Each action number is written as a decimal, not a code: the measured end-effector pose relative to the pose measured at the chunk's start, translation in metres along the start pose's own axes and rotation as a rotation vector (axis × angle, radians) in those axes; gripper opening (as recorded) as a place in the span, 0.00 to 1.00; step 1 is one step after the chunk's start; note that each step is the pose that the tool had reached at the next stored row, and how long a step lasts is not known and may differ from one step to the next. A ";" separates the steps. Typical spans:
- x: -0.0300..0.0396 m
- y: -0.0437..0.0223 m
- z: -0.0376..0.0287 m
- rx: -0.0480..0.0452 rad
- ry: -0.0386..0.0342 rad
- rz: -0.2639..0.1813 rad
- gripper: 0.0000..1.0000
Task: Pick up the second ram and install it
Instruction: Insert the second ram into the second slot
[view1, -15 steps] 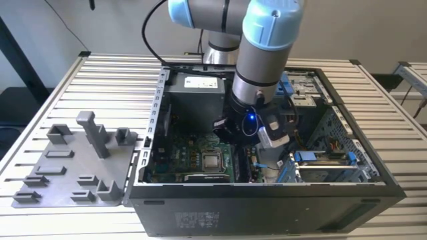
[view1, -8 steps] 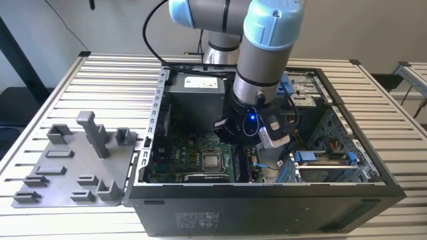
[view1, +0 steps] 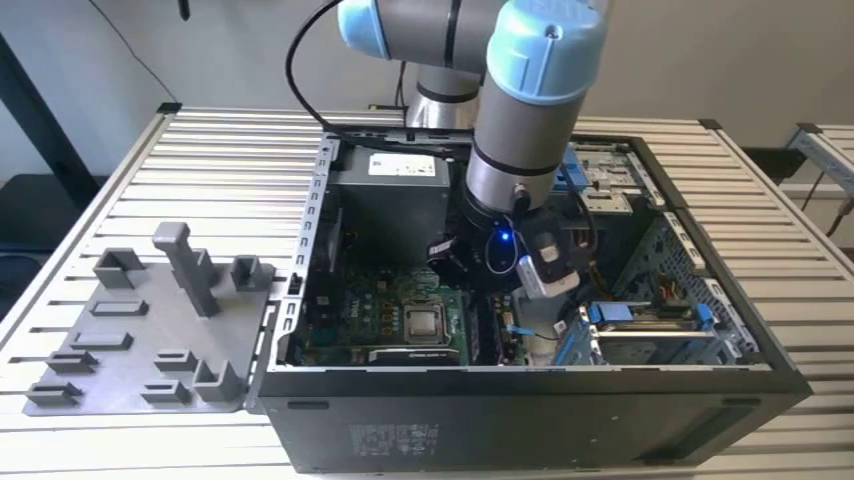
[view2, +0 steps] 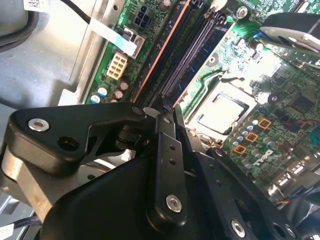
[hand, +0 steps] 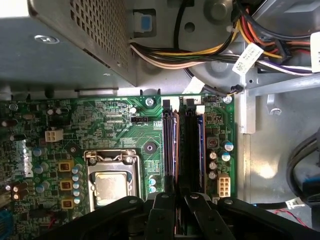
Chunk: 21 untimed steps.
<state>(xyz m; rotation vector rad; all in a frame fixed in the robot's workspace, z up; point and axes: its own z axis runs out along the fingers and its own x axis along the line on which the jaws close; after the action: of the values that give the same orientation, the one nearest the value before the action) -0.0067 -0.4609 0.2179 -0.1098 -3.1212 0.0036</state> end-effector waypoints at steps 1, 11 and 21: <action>-0.0001 0.0000 0.0001 0.0004 0.0002 0.000 0.14; -0.0005 0.0000 0.0005 0.0056 0.0023 0.000 0.14; -0.0004 0.0002 -0.0069 0.0136 0.0014 -0.003 0.14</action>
<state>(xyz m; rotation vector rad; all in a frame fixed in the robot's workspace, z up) -0.0061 -0.4607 0.2249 -0.1046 -3.1194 0.0248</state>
